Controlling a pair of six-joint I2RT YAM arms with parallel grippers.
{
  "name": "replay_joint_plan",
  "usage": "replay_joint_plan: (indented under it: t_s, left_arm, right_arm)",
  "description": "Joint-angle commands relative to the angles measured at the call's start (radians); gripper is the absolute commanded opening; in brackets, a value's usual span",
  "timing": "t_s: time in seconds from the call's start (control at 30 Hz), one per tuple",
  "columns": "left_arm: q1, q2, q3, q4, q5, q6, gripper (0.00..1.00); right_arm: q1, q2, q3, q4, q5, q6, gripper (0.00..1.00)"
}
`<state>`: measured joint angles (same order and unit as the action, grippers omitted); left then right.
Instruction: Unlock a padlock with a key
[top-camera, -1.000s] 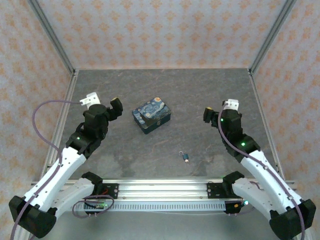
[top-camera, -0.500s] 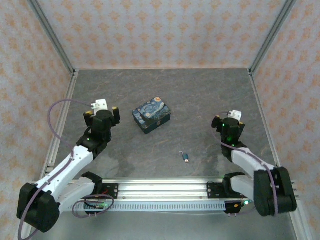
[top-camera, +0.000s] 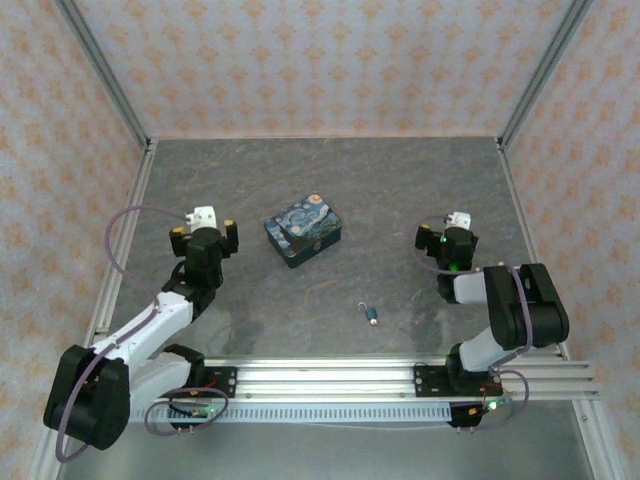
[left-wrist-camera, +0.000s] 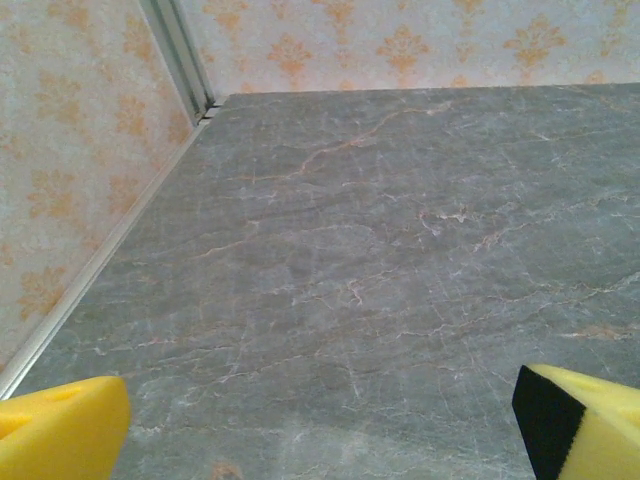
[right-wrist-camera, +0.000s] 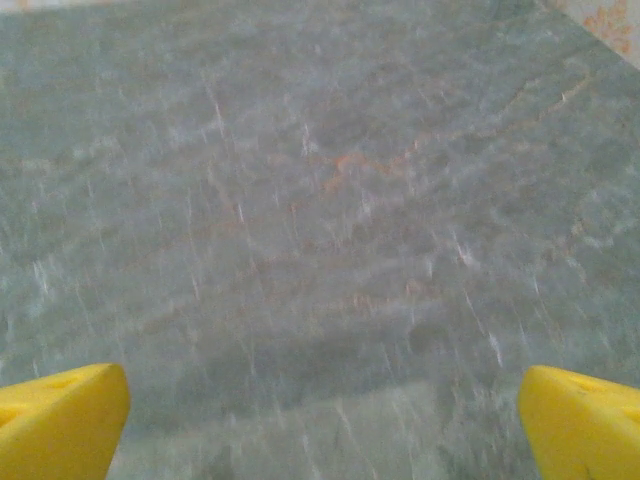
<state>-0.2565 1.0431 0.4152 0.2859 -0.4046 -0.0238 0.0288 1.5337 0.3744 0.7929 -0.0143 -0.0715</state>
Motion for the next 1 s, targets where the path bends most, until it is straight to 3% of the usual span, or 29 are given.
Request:
replay_joint_plan:
  t_s: [0.0,0.57,0.8,0.93,0.97]
  left_arm:
    - [0.013,0.028,-0.029,0.136,0.049,0.041,1.0]
    - [0.127,0.245,-0.118,0.504,0.237,0.09,1.0]
    - [0.167,0.444,-0.115,0.7,0.272,0.073,1.0]
    - [0.195,0.452,0.019,0.439,0.304,0.048,1.0]
    - [0.227,0.455,0.01,0.463,0.353,0.03,1.0]
  right_arm:
    - [-0.043,-0.013,0.049,-0.03,-0.055,0.035,0.99]
    - [-0.038,-0.013,0.043,-0.014,-0.052,0.03,0.99]
    - [-0.038,-0.013,0.043,-0.015,-0.05,0.029,0.99]
    - [-0.036,-0.014,0.044,-0.016,-0.048,0.028,0.99]
    - [-0.036,-0.013,0.043,-0.016,-0.047,0.028,0.99]
